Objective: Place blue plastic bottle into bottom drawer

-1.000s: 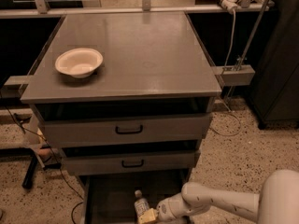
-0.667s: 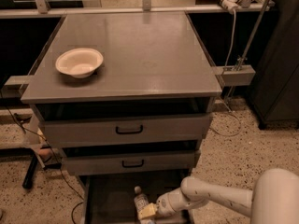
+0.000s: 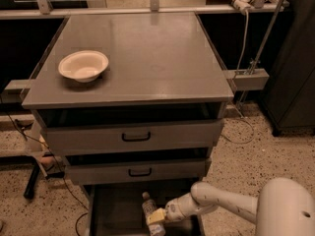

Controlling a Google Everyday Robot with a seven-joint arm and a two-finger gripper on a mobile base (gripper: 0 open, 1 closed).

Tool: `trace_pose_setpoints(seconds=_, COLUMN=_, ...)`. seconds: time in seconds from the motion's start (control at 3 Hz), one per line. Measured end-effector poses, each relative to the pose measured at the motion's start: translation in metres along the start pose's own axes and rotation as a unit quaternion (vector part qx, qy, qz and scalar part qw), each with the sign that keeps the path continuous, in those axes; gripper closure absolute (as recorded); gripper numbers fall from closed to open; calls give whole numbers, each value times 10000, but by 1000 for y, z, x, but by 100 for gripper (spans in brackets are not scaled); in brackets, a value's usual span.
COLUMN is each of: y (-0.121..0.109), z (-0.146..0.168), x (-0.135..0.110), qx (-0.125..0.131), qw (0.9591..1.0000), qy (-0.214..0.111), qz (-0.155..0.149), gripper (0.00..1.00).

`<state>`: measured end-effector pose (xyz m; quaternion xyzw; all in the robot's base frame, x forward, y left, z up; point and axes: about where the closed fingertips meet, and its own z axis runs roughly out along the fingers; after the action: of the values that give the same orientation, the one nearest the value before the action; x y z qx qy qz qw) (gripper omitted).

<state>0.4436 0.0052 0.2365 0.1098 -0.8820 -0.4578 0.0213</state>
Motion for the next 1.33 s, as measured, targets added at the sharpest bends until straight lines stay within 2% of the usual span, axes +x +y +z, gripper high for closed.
trace_pose_setpoints(seconds=0.33, y=-13, z=-3, x=-4, qx=1, qw=9999, qy=-114, qz=97, gripper=100)
trace_pose_setpoints(seconds=1.0, y=-36, z=-3, x=-30, qx=67, qw=9992, qy=-388, qz=-17, gripper=100)
trace_pose_setpoints(seconds=1.33, y=-47, z=3, x=-36, qx=90, qw=9994, qy=-321, qz=7, gripper=100)
